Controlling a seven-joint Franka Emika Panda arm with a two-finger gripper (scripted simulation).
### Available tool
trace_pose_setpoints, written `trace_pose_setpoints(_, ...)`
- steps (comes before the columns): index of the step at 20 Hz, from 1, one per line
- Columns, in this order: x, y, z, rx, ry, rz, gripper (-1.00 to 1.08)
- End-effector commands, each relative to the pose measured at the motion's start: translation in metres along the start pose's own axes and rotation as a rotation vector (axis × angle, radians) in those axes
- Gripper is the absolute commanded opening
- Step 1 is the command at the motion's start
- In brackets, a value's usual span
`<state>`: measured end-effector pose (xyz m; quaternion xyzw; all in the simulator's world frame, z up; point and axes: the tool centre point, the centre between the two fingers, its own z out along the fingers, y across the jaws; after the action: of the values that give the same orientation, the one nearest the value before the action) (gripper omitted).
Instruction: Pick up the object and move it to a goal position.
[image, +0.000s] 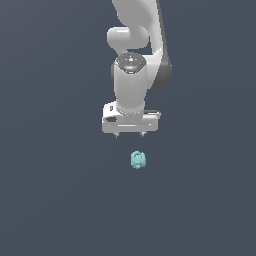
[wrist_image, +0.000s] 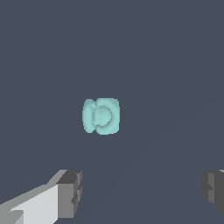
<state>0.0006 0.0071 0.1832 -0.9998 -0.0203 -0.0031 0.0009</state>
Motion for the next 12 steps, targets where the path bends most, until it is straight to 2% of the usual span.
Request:
trace_pose_setpoints(1, 0.000, 0.000, 0.000, 0.000, 0.000, 0.000, 1.00)
trace_pose_setpoints(12, -0.007, 0.011, 0.011, -0.004, -0.021, -0.012, 1.00)
